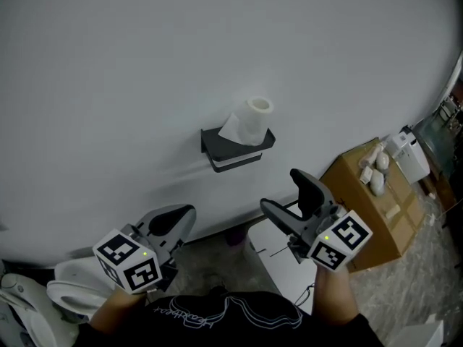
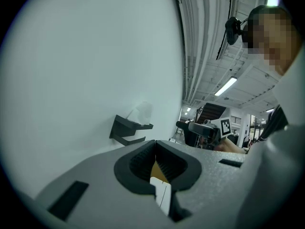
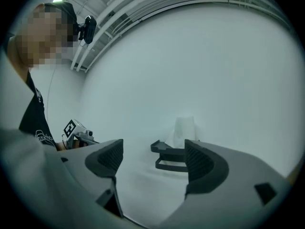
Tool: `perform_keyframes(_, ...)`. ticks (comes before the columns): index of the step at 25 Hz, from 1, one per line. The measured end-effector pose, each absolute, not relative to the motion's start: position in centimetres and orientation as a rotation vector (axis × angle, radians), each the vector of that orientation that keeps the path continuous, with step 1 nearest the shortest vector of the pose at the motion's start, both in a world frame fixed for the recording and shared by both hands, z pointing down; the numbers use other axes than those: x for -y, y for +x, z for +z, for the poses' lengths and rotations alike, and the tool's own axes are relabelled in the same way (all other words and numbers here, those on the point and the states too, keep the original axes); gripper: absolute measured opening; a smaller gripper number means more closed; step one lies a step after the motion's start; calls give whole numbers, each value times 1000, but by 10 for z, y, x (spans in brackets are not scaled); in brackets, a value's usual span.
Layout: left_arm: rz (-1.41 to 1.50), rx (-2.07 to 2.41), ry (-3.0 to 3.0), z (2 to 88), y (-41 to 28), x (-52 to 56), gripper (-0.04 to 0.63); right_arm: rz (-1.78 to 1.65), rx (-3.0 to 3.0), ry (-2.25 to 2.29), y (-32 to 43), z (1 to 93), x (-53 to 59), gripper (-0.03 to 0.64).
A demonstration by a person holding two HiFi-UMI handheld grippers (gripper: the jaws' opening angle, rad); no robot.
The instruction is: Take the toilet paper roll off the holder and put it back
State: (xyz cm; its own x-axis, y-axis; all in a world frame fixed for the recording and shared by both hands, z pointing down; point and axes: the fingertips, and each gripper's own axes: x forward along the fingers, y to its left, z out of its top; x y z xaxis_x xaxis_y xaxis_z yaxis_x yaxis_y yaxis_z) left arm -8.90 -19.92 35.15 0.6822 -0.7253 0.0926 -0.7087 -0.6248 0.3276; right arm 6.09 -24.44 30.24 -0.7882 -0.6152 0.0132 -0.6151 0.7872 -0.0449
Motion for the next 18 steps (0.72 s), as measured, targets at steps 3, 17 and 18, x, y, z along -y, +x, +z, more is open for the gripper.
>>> perform_keyframes(3, -70, 1129, 2532, 354, -92, 215, 6, -55, -2967, -986, 54, 295, 265, 396)
perform_keyframes(17, -50, 1233, 2530, 354, -106, 278, 6, 26, -3011, -956, 39, 292, 353, 394)
perform_keyframes(18, -50, 1240, 2530, 354, -107, 282, 6, 21, -3010, -951, 38, 292, 358, 394)
